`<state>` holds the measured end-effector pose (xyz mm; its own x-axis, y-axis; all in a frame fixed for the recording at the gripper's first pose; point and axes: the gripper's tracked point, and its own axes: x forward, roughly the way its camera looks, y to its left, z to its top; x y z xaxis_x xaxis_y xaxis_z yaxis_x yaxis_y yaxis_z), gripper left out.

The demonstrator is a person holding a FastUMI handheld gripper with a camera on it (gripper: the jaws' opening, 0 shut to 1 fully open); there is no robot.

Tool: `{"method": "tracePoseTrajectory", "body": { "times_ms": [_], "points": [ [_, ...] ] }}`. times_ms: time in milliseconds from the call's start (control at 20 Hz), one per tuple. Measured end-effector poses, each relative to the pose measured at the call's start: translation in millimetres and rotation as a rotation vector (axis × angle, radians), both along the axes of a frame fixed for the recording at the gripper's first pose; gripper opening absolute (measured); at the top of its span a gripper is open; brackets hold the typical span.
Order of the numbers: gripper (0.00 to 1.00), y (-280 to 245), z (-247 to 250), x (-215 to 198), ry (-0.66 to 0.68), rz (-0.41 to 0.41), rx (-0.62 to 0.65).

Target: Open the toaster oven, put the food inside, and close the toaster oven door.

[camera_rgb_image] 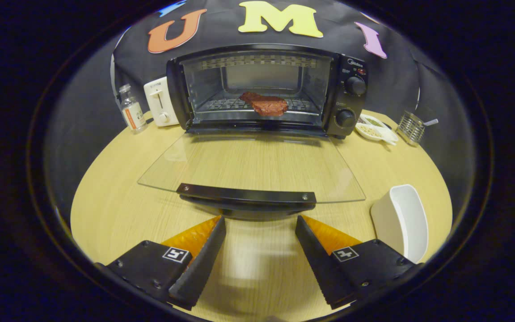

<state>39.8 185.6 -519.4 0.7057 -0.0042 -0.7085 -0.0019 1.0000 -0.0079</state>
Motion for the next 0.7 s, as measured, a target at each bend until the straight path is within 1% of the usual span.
{"method": "tracePoseTrajectory", "body": {
  "times_ms": [350,700],
  "points": [
    [1.0,4,8,2,0.011,0.011,0.016],
    [1.0,3,61,27,-0.052,0.018,0.022]
  ]
}}
